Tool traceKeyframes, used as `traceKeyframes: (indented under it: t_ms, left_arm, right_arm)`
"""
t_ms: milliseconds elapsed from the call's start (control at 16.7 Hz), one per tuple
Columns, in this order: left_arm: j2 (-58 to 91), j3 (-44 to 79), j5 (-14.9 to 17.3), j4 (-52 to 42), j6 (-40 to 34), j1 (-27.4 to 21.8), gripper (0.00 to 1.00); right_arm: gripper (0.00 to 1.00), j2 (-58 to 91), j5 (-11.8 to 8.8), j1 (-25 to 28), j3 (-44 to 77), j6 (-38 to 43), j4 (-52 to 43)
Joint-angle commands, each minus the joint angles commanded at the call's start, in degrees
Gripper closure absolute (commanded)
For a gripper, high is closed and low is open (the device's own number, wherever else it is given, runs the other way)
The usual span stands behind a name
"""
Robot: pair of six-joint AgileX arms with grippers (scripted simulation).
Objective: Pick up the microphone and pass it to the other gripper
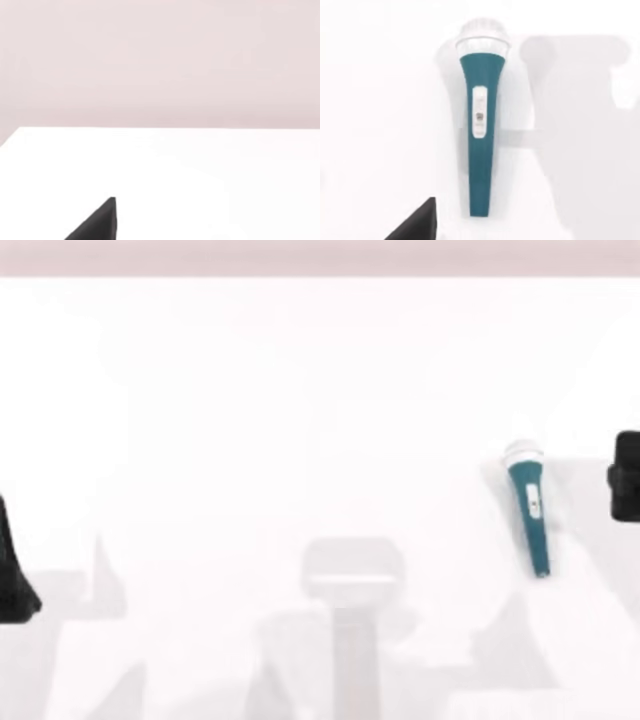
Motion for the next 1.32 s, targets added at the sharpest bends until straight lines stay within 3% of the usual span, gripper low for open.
traceKeyframes:
  t_ms: [360,660,1080,1320]
  left_arm:
    - [0.00,0.00,0.00,0.00,0.00,0.00,0.00]
    - [0.00,0.00,0.00,0.00,0.00,0.00,0.00]
    - [0.00,0.00,0.00,0.00,0.00,0.00,0.00]
    - [0.00,0.00,0.00,0.00,0.00,0.00,0.00]
  right_arm:
    - [0.00,29.23,0.44,5.91,20.69,6.40,-13.97]
    - [0.00,41.36,1.04,8.50,28.92,9.19,-21.50]
    - [0.00,42.27,1.08,8.42,29.22,9.34,-21.89]
    - [0.00,45.89,1.12,8.40,26.32,9.14,-15.47]
